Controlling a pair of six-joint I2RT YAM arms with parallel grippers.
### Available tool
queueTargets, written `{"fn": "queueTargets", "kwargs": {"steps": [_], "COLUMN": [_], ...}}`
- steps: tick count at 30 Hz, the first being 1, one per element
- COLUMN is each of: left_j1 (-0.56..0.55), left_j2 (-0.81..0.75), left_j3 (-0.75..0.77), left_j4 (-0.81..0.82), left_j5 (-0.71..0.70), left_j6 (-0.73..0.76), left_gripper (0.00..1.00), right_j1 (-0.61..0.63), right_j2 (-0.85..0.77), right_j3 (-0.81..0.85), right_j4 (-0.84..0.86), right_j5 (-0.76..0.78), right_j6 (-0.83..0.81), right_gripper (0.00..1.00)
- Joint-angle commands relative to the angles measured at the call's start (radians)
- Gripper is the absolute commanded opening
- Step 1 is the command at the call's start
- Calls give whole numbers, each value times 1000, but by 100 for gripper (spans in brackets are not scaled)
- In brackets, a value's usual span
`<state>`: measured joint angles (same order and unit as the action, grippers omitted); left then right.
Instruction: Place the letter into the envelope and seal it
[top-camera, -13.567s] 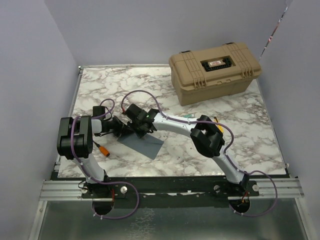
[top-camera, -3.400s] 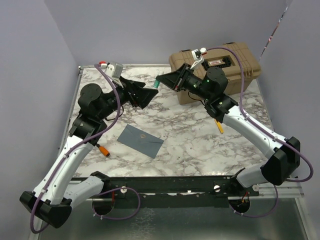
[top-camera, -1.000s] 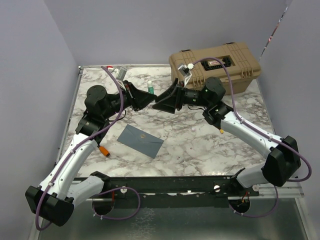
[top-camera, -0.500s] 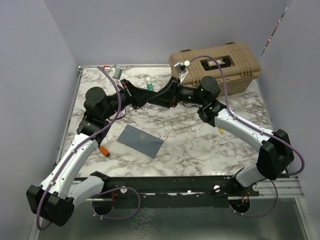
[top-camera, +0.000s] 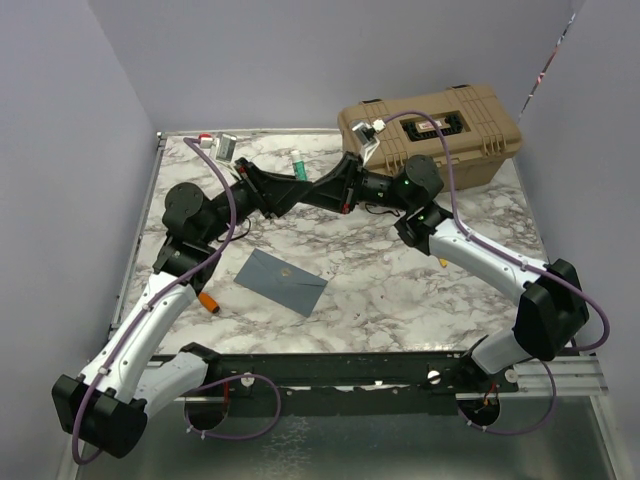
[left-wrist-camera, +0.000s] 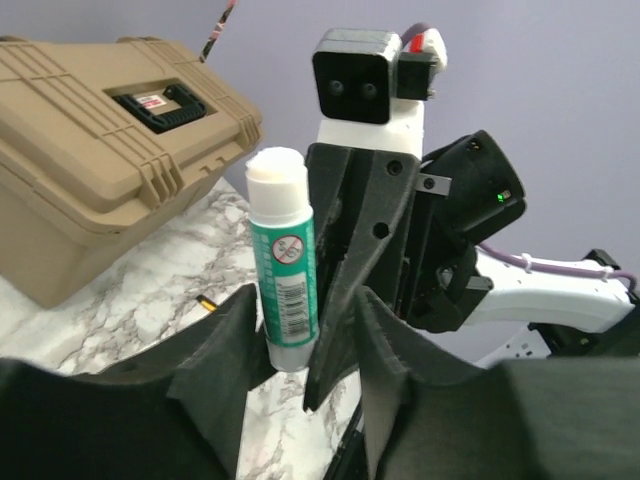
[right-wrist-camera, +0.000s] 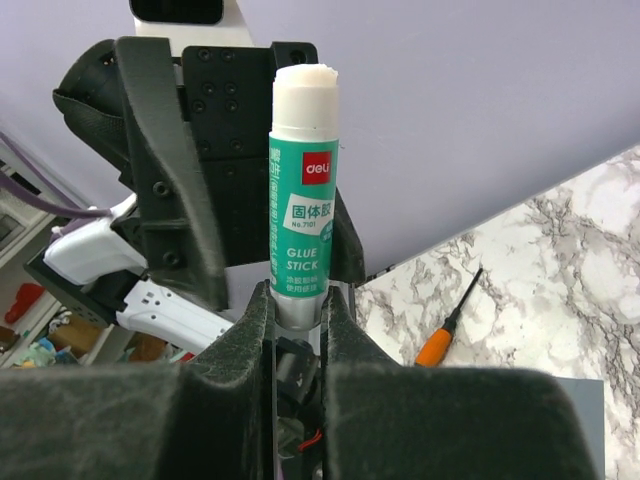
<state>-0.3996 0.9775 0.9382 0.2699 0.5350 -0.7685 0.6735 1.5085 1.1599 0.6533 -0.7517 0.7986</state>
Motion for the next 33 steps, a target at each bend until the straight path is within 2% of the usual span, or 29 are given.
{"fn": "queueTargets", "kwargs": {"steps": [1,11,14,16,24,26,28,31,33], "left_j1": [-4,-4,-4,-3,1,2,2,2,2], "left_j2": [-23,1,18,37,25,28,33,32,29], "left_j3": [19,21,57,75,83,96,99,93,92], "left_j4": [69,61,-82,-149,-152,-162,-162,-164,-162], "left_j5": [6,-29,-123,-162,-166,-139,-101,-81,-87], "left_j6": [-28,-22,26,58,43,44,42,44,43], "left_gripper": [47,55,56,56,48,42,31,2,0], "right_j1": [-6,-6,-5,-7,-5,-6,-5,-6,-6], "right_j2": [-23,-7,5,18,46,50,54,63,67], "right_j3": [-15,-8,8,24,55,55,59,79,104], "right_j4": [81,94,56,48,-34,-40,-49,-99,-161], "right_j5": [3,-59,-56,-61,-70,-69,-65,-58,-51], "right_j6": [37,47,49,52,28,27,24,-12,-62], "right_gripper": [0,0,0,0,0,0,0,0,0]}}
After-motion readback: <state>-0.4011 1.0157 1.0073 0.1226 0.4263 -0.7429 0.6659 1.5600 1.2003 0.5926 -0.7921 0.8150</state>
